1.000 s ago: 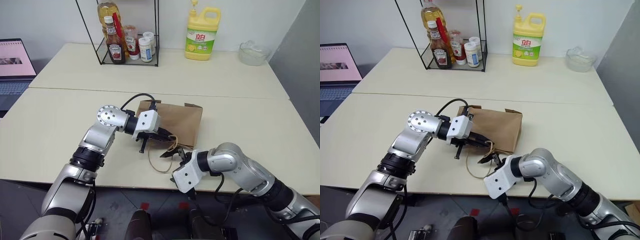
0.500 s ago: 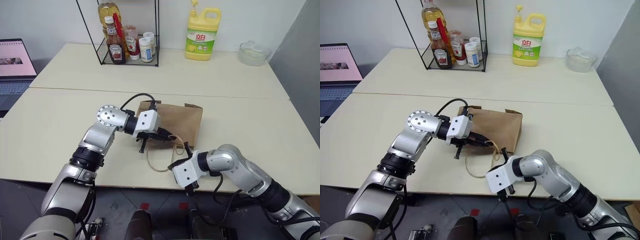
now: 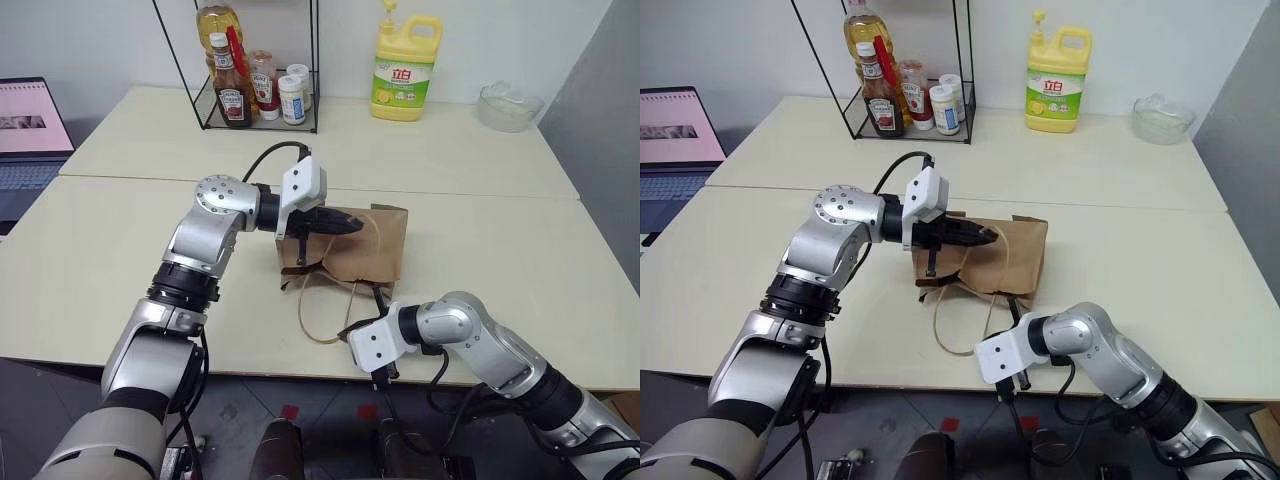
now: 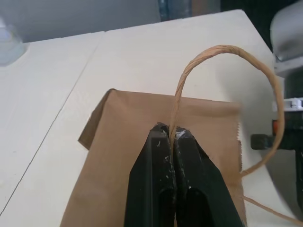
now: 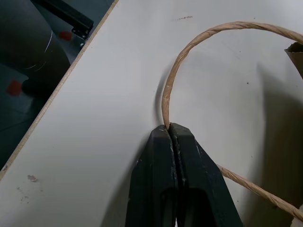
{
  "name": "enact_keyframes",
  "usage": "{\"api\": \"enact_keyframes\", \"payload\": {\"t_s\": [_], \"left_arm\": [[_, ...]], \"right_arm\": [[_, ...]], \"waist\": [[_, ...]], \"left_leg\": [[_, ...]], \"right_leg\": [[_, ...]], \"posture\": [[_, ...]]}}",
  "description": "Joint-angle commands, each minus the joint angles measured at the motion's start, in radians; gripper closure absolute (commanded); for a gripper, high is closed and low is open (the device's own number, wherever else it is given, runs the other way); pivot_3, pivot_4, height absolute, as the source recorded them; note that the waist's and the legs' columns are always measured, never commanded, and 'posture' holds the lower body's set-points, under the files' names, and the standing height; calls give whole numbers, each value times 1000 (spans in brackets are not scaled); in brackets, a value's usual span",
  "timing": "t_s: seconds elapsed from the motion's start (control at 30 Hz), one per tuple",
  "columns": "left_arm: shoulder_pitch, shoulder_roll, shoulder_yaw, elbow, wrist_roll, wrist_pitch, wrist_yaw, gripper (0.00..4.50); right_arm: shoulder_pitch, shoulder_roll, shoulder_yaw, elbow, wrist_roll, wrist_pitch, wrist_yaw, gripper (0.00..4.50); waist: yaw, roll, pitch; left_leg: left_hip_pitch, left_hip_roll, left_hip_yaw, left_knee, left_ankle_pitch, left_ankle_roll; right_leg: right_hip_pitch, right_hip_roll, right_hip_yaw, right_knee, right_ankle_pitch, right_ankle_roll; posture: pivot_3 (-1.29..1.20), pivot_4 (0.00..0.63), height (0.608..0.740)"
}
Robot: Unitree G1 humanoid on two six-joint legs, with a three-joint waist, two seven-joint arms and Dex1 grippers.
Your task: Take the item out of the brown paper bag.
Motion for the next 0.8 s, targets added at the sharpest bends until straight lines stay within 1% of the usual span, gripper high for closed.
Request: {"api": "enact_keyframes", "payload": {"t_s": [0.03, 0.2, 0.4, 0.8], "left_arm": [[-58, -13, 54, 32, -13, -20, 28, 4500], [-105, -29, 69, 127, 7, -68, 67, 4500], [-183, -51, 84, 212, 12, -73, 88, 4500], [-255, -84, 90, 244, 13, -72, 101, 4500]], "right_arm": [[25, -13, 17, -13, -12, 9, 37, 4469], [37, -20, 24, -26, -16, 21, 47, 4469], [48, -25, 30, -43, -25, 27, 62, 4469], [46, -24, 32, -52, -36, 32, 80, 4469]], "waist": [[1, 0, 0], [2, 0, 0], [2, 0, 0], [2, 0, 0]], "left_leg": [[0, 0, 0, 0, 0, 0], [0, 0, 0, 0, 0, 0], [0, 0, 0, 0, 0, 0], [0, 0, 0, 0, 0, 0]], "right_leg": [[0, 0, 0, 0, 0, 0], [0, 0, 0, 0, 0, 0], [0, 0, 0, 0, 0, 0], [0, 0, 0, -1, 0, 0]], "posture": [[0, 150, 740], [0, 150, 740], [0, 150, 740], [0, 150, 740]]}}
